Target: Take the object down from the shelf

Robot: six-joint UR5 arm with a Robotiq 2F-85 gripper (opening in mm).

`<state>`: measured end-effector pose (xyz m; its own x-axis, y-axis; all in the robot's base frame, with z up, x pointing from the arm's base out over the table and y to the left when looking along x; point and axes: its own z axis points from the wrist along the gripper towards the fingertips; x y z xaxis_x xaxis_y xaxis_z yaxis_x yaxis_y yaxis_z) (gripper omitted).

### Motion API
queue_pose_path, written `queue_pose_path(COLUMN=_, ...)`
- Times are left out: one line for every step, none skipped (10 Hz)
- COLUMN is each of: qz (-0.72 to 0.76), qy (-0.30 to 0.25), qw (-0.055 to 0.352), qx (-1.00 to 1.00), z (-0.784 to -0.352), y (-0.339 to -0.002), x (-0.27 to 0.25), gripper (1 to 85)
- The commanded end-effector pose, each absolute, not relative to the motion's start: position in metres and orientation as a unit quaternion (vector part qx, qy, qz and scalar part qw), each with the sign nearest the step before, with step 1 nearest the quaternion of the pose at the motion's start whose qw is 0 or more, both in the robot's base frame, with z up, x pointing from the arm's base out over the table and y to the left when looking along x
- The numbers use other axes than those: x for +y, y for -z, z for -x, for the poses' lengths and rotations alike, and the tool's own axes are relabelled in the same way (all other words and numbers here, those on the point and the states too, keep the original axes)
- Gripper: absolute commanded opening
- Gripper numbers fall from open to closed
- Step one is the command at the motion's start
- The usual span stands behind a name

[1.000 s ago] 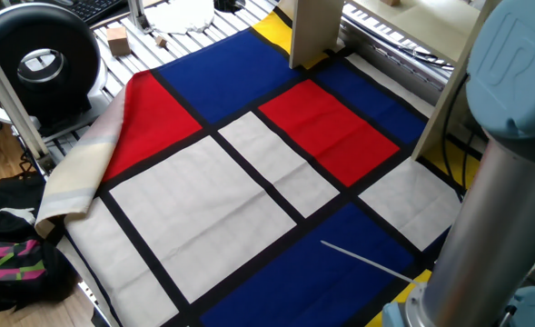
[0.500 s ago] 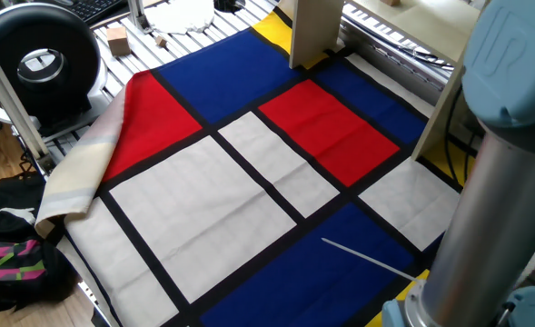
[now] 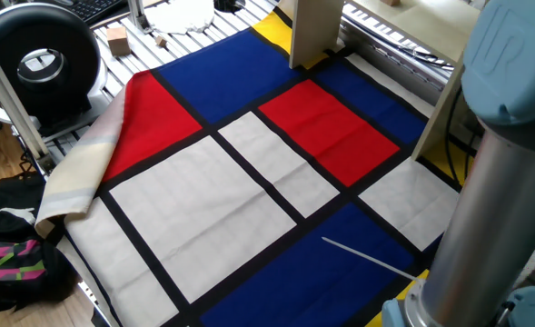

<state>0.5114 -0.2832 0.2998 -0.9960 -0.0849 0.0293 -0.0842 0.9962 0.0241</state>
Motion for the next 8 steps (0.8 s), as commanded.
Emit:
queue_pose_path(qz=-0.059, qy=0.015, qw=0.031, qx=-0.998, z=-0.507, y=-0.297, x=-0.281, gripper=58.3)
queue_pose_path(qz=-0.054, qy=0.025, qw=0.024, qx=-0.998, z=-0.512, y=-0.294, x=-0.275, gripper=60.3)
queue_pose_path(qz=-0.060, qy=0.023, qw=0.013, qx=-0.998, z=-0.520, y=-0.291, x=-0.277, gripper=60.3)
queue_pose_path(qz=-0.063, qy=0.022, qw=0.009, qx=-0.998, z=-0.525, y=-0.287, x=-0.277, gripper=60.3)
queue_pose_path(qz=-0.060, qy=0.018, qw=0.010, qx=-0.998, z=-0.527, y=-0.285, x=-0.277, gripper=59.7)
queue_pose_path(qz=-0.059, qy=0.013, qw=0.008, qx=-0.998, z=-0.531, y=-0.283, x=-0.279, gripper=58.7)
queue_pose_path(qz=-0.059, qy=0.014, qw=0.005, qx=-0.998, z=-0.536, y=-0.279, x=-0.280, gripper=58.3)
queue_pose_path(qz=-0.057, qy=0.018, qw=0.005, qx=-0.998, z=-0.539, y=-0.277, x=-0.277, gripper=58.3)
